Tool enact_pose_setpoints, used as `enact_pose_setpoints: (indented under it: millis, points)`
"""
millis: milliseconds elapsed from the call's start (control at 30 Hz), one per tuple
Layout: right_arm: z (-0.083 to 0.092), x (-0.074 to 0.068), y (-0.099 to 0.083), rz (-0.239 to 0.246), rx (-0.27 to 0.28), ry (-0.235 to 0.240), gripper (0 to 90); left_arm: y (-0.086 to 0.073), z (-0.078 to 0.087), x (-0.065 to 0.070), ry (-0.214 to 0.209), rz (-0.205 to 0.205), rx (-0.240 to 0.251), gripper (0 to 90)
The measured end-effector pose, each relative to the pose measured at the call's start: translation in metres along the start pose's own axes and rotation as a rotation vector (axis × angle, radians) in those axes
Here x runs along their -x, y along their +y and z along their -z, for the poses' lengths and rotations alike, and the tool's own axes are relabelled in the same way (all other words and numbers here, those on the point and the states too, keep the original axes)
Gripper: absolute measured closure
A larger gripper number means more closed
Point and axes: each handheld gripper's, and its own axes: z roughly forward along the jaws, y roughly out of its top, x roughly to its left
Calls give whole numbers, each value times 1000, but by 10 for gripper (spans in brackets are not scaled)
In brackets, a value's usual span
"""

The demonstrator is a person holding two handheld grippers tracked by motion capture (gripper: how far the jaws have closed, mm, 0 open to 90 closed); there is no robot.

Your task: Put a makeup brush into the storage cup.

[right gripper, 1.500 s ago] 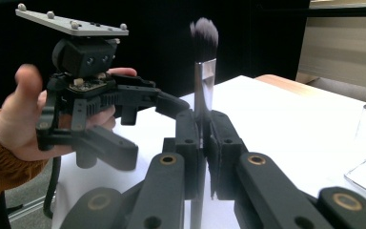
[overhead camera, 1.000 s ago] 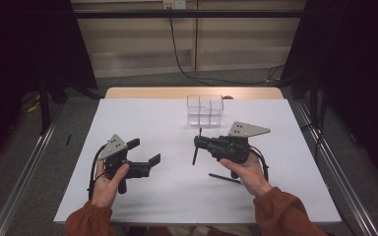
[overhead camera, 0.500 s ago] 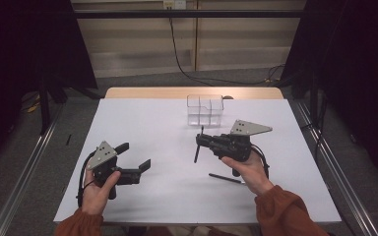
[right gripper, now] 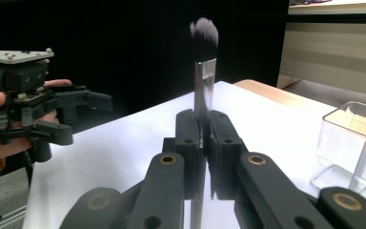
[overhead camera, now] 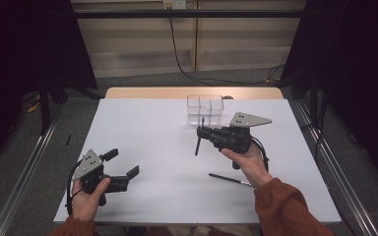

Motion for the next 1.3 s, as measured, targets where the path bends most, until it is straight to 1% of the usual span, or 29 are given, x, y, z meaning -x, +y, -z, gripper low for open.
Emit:
enact_pose_setpoints:
  millis: [33,100,133,167,267,333,400,433,533,600,667,700,733,800,933,1000,1067,1100,1167,1300]
  points:
    - [0,0,0,0,0,0,841,-1,1,0,2,9,6,24]
    - [-3,3,1,1,-9,-8,841,-3,4,-2,9,8,3,24]
    - [-4,5,2,3,-11,-11,841,-5,4,-2,12,8,8,24]
    - [-5,7,3,-1,-10,-12,841,-6,5,-3,13,15,8,24]
    - [-7,10,8,5,-4,-15,841,-9,5,-4,8,7,4,24]
    - [-7,12,11,4,8,-15,841,-8,6,-3,9,-2,7,24]
    - [-7,13,14,2,18,-17,841,-9,7,-3,9,8,13,24]
    - [-7,14,15,1,19,-20,841,-9,7,-3,5,4,9,24]
    - [-7,17,18,4,13,-26,841,-9,9,-3,13,1,11,24]
    - [-7,20,20,7,10,-29,841,-9,10,-3,20,9,15,24]
    - [-6,21,20,7,8,-32,841,-10,10,-3,17,11,14,24]
    - [-6,23,21,7,8,-34,841,-10,10,-3,18,11,14,24]
    - [-7,24,22,7,9,-38,841,-9,11,-3,17,-1,15,24]
    - [-7,28,24,5,9,-46,841,-7,13,-3,18,-3,31,28]
    - [-9,34,28,7,5,-59,841,-8,13,-3,21,-1,16,27]
    - [-10,38,31,2,3,-66,841,-8,12,-2,19,-7,11,27]
    - [-11,43,35,-11,-5,-88,841,-9,11,-2,16,-9,3,27]
    - [-11,45,36,-15,-2,-93,841,-10,11,-1,17,-4,-1,27]
    - [-12,49,40,-17,6,-102,841,-10,9,0,19,-11,-14,30]
    - [-15,54,47,-12,8,-114,841,-10,7,3,2,-20,-20,31]
